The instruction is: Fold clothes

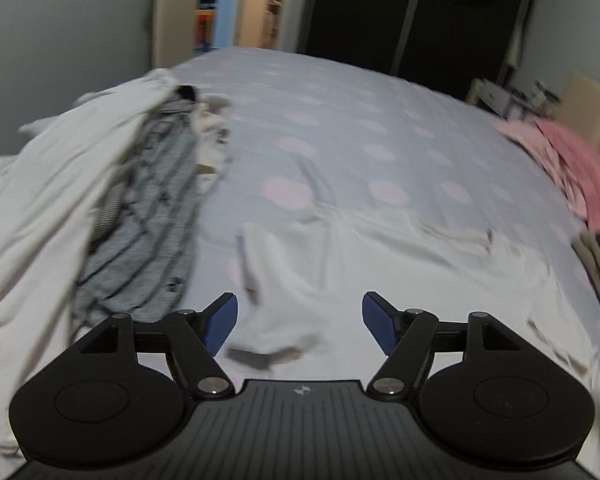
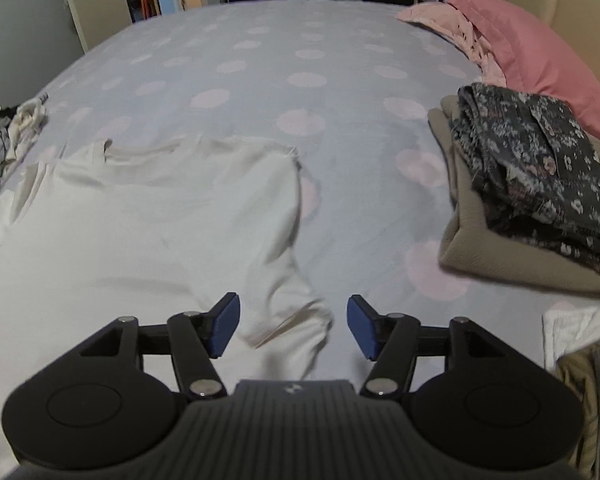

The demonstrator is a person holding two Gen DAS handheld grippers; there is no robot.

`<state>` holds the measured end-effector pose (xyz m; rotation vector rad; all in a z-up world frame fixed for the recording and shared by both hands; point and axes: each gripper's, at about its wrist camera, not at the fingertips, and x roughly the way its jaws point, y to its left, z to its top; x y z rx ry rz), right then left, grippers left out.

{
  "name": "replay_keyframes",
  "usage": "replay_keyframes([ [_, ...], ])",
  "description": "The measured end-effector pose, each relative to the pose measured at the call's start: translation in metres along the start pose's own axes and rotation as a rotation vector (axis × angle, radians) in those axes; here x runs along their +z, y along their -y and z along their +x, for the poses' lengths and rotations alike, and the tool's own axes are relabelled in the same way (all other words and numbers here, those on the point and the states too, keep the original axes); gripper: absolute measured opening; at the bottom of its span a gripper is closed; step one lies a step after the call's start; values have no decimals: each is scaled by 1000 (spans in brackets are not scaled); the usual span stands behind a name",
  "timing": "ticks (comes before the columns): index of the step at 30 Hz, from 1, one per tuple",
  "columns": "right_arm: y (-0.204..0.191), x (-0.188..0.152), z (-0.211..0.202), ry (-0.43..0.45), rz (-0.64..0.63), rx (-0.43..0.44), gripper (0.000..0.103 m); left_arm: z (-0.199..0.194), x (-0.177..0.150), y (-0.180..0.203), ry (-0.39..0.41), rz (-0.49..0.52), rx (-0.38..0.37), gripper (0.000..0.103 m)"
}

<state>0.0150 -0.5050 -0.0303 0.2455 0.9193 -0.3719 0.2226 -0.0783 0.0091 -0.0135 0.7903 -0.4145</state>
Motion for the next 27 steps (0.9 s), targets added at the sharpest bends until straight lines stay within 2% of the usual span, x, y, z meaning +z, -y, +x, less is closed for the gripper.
replay_keyframes([
  [8,-44,-31,3,-85,32,15,66,-1,2,-72,19,-129,59,71],
  [10,-51,-39,8,-111,31,11,66,4,1,-85,15,-170,99,71],
  [12,-56,-45,14,-135,24,11,66,12,1,-93,-14,-180,104,71],
  [20,-61,-37,27,-134,36,24,68,59,12,-52,-86,-112,-4,69],
  [24,-63,-33,27,-117,21,36,68,93,21,-39,-85,-100,7,69],
  [27,-60,-31,29,-113,28,45,68,119,28,-43,-87,-132,23,66],
])
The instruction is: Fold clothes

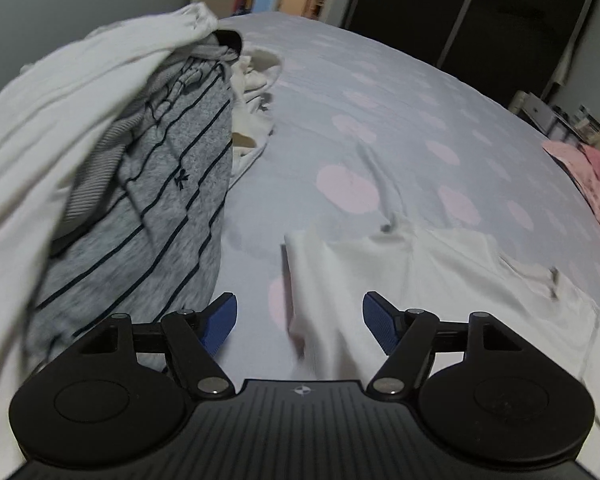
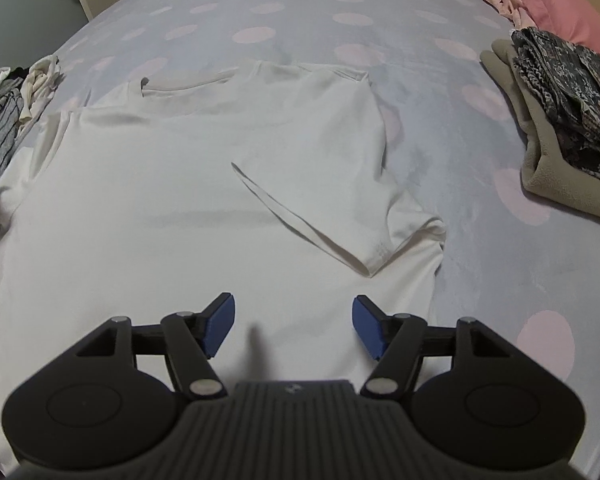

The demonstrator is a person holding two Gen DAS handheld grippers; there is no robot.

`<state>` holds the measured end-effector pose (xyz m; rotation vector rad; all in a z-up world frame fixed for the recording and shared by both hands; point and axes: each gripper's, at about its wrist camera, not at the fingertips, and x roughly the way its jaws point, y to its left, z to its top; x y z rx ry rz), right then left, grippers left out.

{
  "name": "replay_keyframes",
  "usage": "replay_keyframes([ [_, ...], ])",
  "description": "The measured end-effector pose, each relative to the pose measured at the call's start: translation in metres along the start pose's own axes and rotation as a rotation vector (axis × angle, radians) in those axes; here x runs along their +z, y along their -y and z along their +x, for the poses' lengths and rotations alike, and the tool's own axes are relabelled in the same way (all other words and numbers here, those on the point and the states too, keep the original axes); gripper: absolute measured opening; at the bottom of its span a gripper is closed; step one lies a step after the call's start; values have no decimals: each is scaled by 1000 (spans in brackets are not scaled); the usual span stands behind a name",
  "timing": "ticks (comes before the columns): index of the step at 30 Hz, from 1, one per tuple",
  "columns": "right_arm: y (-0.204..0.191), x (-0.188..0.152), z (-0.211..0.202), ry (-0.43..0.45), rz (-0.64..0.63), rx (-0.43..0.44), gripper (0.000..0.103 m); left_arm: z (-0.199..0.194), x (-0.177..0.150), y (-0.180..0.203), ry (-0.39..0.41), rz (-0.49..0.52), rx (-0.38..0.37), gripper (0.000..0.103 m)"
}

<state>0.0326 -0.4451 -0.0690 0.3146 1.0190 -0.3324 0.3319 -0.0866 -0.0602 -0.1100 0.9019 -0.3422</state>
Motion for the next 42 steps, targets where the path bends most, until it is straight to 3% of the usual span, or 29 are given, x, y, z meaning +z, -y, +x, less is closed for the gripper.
replay_keyframes([
  [3,2,2,2,3,5,5,68,23,5,-2,-19,-40,0,58],
  [5,2,3,4,-2,-3,-2,68,35,6,-2,-39,-65,-7,46],
  [7,0,5,5,-4,-8,-3,68,37,5,3,-39,-50,-17,15],
  [9,-1,8,6,-4,-12,2,68,28,5,10,-12,-9,-44,4],
  [11,-3,10,7,-5,-18,11,68,13,6,18,25,35,-85,2],
  [17,-9,11,6,-11,-36,28,68,-35,2,60,77,252,-229,2],
  [21,-11,10,5,-15,-41,34,68,-35,-13,92,20,335,-302,2],
  [24,-14,10,3,-11,-48,34,68,-29,-31,114,-32,434,-300,6],
  [27,-15,10,2,-6,-59,35,68,-18,-46,123,-145,500,-330,22],
  [30,-16,10,0,-1,-60,38,68,-25,-58,127,-178,551,-349,28],
  [34,-16,10,-3,5,-56,43,68,-39,-58,114,-153,560,-314,42],
  [37,-15,9,-3,4,-54,47,68,-43,-56,103,-140,546,-281,45],
  [42,-14,10,-3,3,-57,37,68,-43,-73,101,-177,550,-288,45],
])
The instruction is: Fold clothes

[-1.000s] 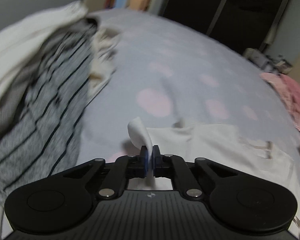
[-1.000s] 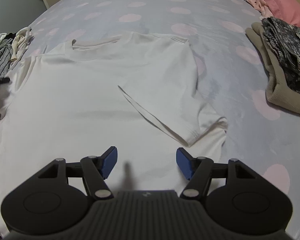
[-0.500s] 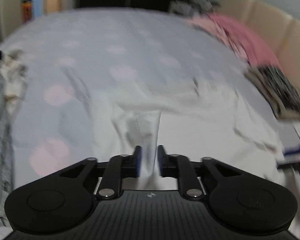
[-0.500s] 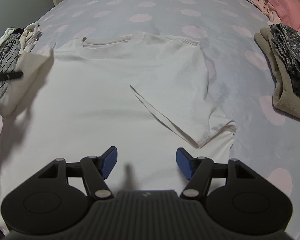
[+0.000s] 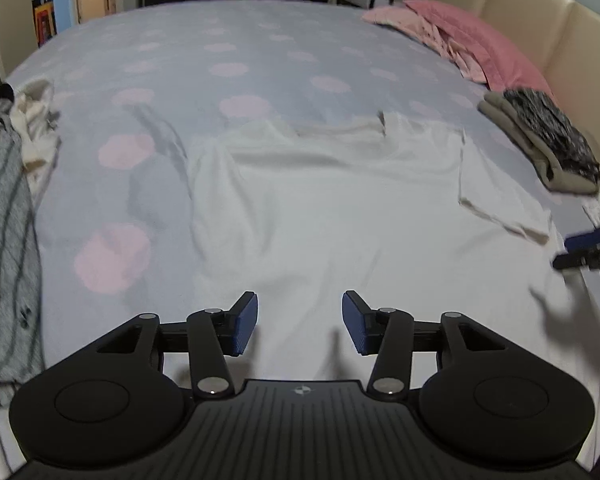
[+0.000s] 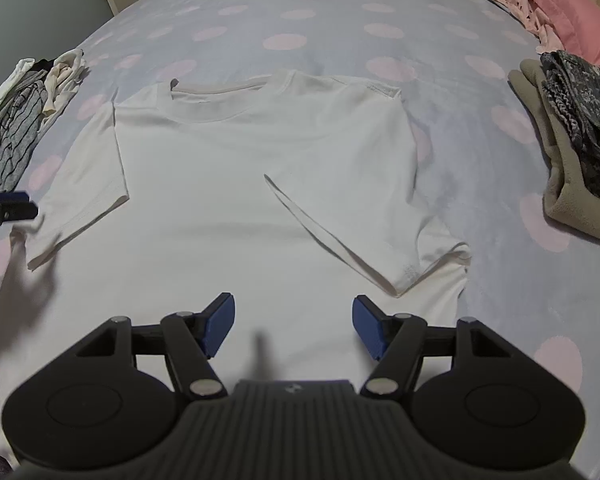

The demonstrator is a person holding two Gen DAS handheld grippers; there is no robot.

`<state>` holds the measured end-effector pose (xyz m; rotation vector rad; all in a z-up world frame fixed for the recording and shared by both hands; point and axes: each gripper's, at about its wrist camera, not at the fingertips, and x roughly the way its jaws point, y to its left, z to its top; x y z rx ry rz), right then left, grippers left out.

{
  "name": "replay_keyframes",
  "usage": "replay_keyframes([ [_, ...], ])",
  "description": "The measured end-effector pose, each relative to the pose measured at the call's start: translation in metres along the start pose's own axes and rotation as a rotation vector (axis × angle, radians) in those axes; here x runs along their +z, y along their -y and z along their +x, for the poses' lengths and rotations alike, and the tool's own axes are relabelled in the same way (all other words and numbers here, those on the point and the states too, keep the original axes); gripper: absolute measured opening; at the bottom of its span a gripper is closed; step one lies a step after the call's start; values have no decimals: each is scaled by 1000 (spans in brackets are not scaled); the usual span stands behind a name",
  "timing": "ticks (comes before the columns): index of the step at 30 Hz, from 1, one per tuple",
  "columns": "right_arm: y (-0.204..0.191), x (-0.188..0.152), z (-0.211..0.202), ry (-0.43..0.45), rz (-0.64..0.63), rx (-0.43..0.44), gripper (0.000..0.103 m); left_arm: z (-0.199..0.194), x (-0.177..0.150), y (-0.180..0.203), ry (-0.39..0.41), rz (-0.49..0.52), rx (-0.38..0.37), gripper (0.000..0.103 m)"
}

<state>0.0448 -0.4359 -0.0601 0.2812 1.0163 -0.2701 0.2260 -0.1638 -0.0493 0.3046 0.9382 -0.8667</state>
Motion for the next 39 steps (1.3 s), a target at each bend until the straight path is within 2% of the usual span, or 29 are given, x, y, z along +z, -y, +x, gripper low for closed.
replay_keyframes([
  [5,13,-2,5,-35,40,-50,72,22,-22,6,-129,10,108,42],
  [9,25,-8,3,-60,68,-49,72,6,-30,1,-95,-32,111,42],
  [13,30,-20,-4,-70,43,-46,72,-17,-37,1,-59,-70,128,45],
  [21,38,-68,-14,-153,-70,-33,72,-50,-75,-3,-95,-105,162,47],
  [28,51,-110,-25,-206,-105,-71,73,-70,-115,-9,-184,-161,159,50],
  [37,77,-140,-40,-248,-5,-46,72,-77,-156,9,-312,-149,134,49],
  [38,77,-142,-41,-253,-3,-40,72,-76,-159,10,-332,-151,124,48],
  [39,77,-144,-42,-258,-2,-35,66,-76,-160,13,-339,-141,121,46],
])
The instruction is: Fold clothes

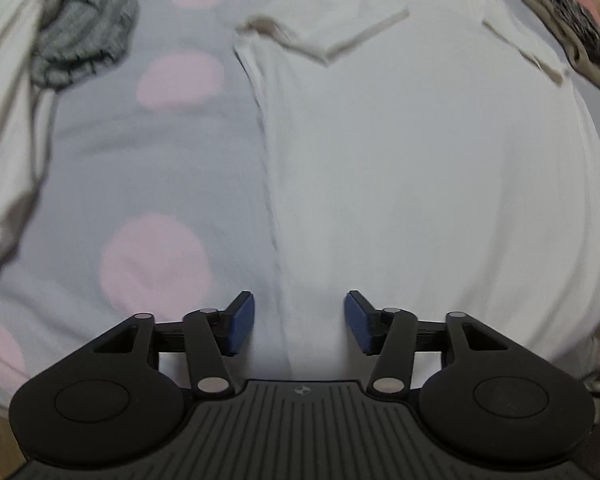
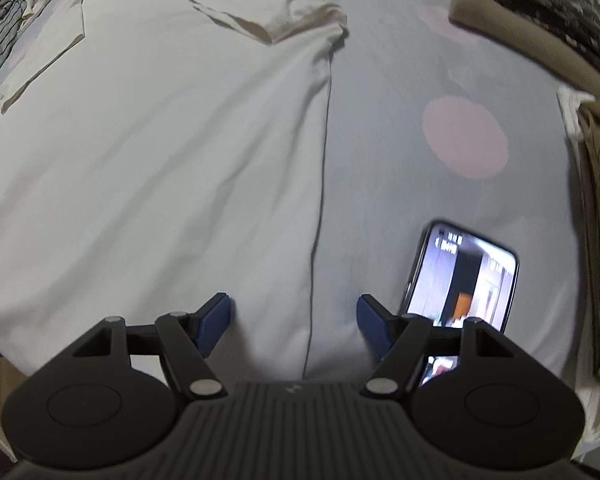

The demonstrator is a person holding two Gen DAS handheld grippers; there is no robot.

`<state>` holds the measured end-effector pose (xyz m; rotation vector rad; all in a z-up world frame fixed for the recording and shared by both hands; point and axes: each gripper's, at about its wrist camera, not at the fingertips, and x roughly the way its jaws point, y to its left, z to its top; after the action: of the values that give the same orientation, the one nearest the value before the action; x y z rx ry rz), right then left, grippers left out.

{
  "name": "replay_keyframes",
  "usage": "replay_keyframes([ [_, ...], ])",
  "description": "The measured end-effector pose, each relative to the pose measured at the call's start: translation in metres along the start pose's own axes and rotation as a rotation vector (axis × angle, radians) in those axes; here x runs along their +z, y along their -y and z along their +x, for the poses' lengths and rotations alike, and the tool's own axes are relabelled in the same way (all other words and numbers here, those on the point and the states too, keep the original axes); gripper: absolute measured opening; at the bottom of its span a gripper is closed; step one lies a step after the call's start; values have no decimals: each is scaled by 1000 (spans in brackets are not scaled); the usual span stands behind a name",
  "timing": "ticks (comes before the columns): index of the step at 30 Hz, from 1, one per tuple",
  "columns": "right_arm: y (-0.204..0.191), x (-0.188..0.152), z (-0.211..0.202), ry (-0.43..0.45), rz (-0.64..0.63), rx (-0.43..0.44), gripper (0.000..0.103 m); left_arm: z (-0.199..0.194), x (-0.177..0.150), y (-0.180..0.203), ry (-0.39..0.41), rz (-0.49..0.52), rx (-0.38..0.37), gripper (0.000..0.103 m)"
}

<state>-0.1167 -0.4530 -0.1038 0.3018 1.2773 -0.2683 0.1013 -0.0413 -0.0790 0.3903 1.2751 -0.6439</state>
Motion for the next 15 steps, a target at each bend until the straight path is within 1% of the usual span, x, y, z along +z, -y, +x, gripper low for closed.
replay_keyframes([
  [1,-1,-2,0,-5,-1,5,61,0,-1,3,-6,11,0,42],
  [2,-4,-4,-1,-9,-15,2,50,0,-2,6,-11,23,-1,39],
  [3,-8,-6,-2,-14,-29,-2,37,0,-3,9,-17,34,-1,28],
  [4,-12,-8,-2,-18,-44,-6,29,0,-4,12,-23,45,-2,21],
  [5,-18,-10,-2,-16,-67,-20,20,0,-4,14,-18,46,6,16],
  [6,-24,-12,-3,-14,-91,-33,16,-1,-4,16,-15,49,12,5],
  [7,-30,-13,-3,-12,-114,-47,12,-2,-5,17,-9,51,9,3],
  [8,-36,-15,-4,-10,-136,-60,5,-5,-5,17,0,50,11,2],
  [10,-42,-15,-8,-1,-154,-72,4,-10,-6,19,20,50,15,2],
  [13,-42,-13,-20,12,-142,-80,4,-27,-7,11,83,22,15,1],
  [15,-39,-9,-31,40,-118,-56,4,-39,-3,2,118,-19,-17,1],
])
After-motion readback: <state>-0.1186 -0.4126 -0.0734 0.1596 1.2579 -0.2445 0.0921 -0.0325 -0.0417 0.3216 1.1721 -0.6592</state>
